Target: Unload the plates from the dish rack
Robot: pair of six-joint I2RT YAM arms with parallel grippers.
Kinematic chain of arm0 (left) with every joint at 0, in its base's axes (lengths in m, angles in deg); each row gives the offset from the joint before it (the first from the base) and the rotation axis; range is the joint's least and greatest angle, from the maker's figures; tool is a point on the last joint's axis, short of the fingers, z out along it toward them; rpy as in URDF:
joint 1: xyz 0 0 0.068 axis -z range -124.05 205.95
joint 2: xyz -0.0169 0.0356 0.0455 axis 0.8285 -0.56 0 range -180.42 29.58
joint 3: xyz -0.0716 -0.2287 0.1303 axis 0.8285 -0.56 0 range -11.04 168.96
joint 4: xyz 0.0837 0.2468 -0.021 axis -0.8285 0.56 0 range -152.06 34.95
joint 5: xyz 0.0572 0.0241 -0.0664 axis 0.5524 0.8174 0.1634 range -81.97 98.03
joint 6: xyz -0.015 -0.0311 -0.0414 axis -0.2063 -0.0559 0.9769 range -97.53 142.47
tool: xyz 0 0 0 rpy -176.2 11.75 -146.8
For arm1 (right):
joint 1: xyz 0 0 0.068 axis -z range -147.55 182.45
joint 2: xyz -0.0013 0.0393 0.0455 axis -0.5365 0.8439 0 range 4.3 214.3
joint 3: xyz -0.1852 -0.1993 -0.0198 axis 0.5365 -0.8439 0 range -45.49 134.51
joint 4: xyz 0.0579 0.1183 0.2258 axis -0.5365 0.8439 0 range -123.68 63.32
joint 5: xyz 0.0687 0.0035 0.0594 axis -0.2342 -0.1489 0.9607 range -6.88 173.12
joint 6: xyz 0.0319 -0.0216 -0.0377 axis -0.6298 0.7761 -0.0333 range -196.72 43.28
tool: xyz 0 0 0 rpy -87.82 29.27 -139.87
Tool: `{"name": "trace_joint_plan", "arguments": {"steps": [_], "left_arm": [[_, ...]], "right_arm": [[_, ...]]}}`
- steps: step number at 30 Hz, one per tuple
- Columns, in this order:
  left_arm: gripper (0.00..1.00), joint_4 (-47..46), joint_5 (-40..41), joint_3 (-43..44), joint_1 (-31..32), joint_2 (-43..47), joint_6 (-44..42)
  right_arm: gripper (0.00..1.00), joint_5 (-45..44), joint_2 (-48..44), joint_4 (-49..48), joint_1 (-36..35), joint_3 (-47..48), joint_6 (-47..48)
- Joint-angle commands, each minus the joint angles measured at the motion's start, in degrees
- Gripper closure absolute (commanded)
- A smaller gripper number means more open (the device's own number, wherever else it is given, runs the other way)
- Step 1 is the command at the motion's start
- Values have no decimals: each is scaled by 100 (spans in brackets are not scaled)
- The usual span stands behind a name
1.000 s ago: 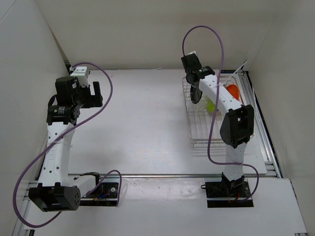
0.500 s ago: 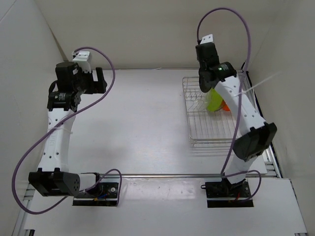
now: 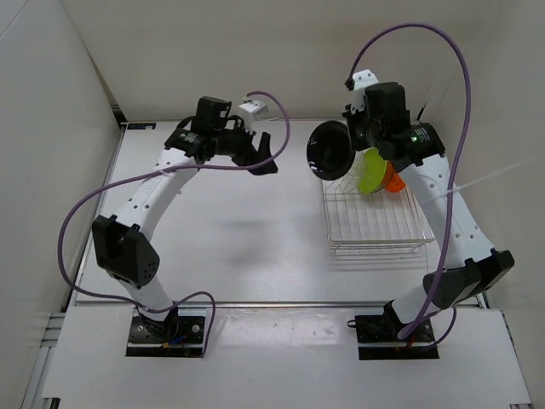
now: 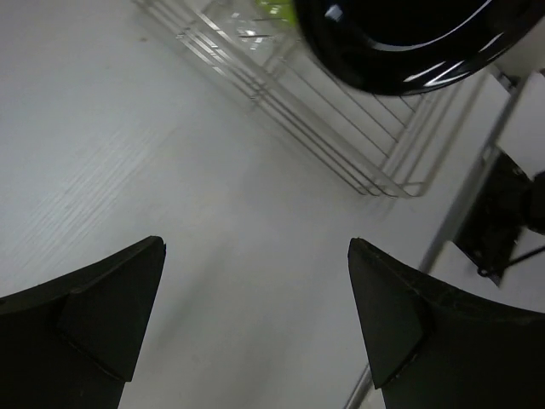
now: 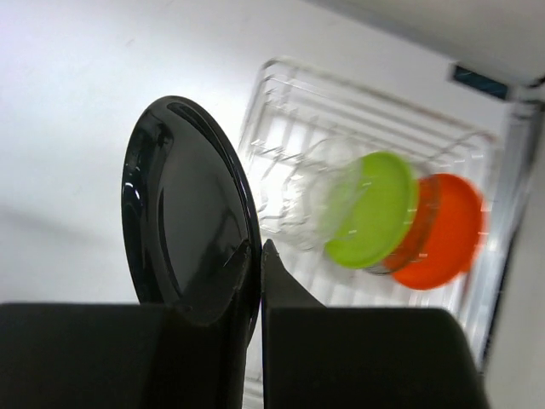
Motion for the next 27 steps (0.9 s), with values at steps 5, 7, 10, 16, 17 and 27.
{"name": "trace_joint_plan", "arguments": {"steps": [5,7,10,16,17,27], "left_arm": [[0,182,-1276,1524,430,-637,-11],[0,235,-1215,1666,562,-725,-11],[0,305,-1013,1790,624,-875,-11],[1,253,-898,1676,676,-928,-11],[5,253,-898,1676,729,-928,-11],[35,253,-793,1676,843,-981,-64]], "right_arm": [[100,1640,-366,-45,140,-358,-120],[100,1797,-419,-45,140,-411,-120],[100,2070,-533,-45,140,-411,-120],[100,2342,-648,-45,192,-464,-120],[100,2395,-700,-45,192,-464,-120],[100,2607,-700,8,192,-411,-173]]}}
